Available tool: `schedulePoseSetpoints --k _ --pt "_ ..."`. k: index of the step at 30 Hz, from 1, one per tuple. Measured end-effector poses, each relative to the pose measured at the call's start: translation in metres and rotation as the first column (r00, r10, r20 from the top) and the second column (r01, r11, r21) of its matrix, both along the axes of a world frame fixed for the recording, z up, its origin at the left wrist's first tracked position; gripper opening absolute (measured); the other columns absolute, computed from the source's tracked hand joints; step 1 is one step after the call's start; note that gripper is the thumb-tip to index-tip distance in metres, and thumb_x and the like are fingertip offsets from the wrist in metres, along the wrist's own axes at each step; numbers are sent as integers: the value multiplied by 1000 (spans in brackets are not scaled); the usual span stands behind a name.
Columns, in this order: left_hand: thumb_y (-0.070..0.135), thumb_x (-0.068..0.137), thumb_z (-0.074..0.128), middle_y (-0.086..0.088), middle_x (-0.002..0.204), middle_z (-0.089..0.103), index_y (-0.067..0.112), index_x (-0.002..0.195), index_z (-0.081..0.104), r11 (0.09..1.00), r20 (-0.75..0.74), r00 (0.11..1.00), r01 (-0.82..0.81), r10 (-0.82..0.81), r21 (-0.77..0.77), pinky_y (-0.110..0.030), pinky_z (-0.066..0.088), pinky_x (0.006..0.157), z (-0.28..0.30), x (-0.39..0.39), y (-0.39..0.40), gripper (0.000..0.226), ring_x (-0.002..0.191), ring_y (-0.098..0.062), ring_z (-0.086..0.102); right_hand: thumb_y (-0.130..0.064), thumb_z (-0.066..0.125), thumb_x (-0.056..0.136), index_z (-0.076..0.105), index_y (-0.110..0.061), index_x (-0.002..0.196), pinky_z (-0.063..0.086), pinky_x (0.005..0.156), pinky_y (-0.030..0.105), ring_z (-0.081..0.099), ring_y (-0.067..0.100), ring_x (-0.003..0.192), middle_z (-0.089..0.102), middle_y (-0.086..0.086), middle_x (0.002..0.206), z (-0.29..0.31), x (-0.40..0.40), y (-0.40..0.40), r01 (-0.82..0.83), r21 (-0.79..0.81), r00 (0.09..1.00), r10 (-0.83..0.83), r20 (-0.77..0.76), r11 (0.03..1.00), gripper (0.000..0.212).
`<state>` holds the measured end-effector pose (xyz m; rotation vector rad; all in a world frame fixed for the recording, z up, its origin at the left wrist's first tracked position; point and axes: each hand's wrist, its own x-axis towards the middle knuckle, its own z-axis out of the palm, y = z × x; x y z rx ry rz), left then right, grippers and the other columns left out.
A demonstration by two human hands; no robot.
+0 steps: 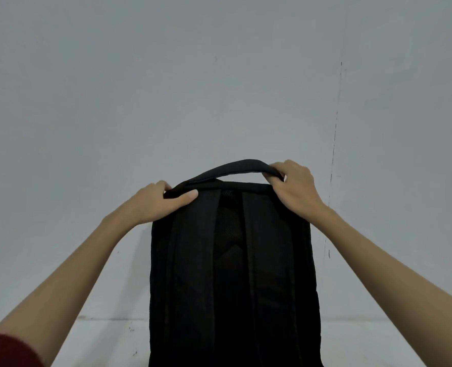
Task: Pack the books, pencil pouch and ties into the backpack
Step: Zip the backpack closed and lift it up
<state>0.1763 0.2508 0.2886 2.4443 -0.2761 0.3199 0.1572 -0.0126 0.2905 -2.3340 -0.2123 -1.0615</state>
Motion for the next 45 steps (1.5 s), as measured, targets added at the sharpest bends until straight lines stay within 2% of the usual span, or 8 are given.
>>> schedulePoseSetpoints --k 4,8,14,24,28,34,40,45 --pt "51 84 58 3 121 53 21 128 50 948 -134 967 174 -215 -267 -29 42 92 -18 9 10 54 112 -15 53 -40 73 79 62 -26 114 42 73 23 56 13 85 57 -3 99 0 -5 -9 -172 308 962 227 -152 936 39" --pt "41 76 74 -1 108 56 18 111 58 950 21 999 51 -46 -309 -28 44 83 -28 25 8 46 102 -19 55 -34 78 74 57 -25 116 45 71 19 59 7 93 56 -8 109 -30 -15 -27 -130 510 908 309 -284 850 49" --pt "32 86 65 5 67 52 21 68 44 981 359 930 -2 74 -196 -26 32 51 -37 29 -26 29 64 -14 49 -6 54 91 45 -5 83 31 55 26 43 19 70 46 2 72 -49 13 2 37 452 999 -30 -23 891 12" --pt "38 75 75 7 96 45 21 100 49 964 583 791 -34 187 -263 -25 41 70 -56 19 -10 40 80 -12 47 -25 61 88 47 -10 98 32 76 31 40 16 93 43 -1 100 -50 20 1 179 183 968 -206 144 967 23" --pt "50 80 65 8 77 60 19 92 60 956 336 934 -18 120 -292 -23 46 70 -72 -1 -19 33 71 -6 56 -47 57 88 49 -12 75 35 64 30 49 17 69 54 -2 71 -64 -4 10 219 196 976 -212 -56 956 38" --pt "28 80 73 3 101 68 18 100 61 805 80 989 145 -120 -575 -29 52 86 -75 -2 -30 26 93 -11 65 -27 66 87 47 -12 101 36 59 20 47 12 72 47 -3 77 -73 -7 18 57 500 991 12 -132 864 28" --pt "26 79 73 0 107 67 13 102 62 866 102 993 107 -66 -488 -33 49 94 -131 -15 -21 28 101 -15 62 -23 66 87 54 -5 93 43 65 30 50 20 70 60 17 82 -120 -28 14 28 361 983 39 -177 932 23" --pt "25 78 74 -4 102 68 9 101 61 884 163 986 111 -40 -454 -30 52 85 -137 -18 -22 31 92 -17 64 -22 67 86 53 -7 92 36 56 19 43 11 60 48 1 67 -128 -32 12 25 311 991 16 -131 950 21"
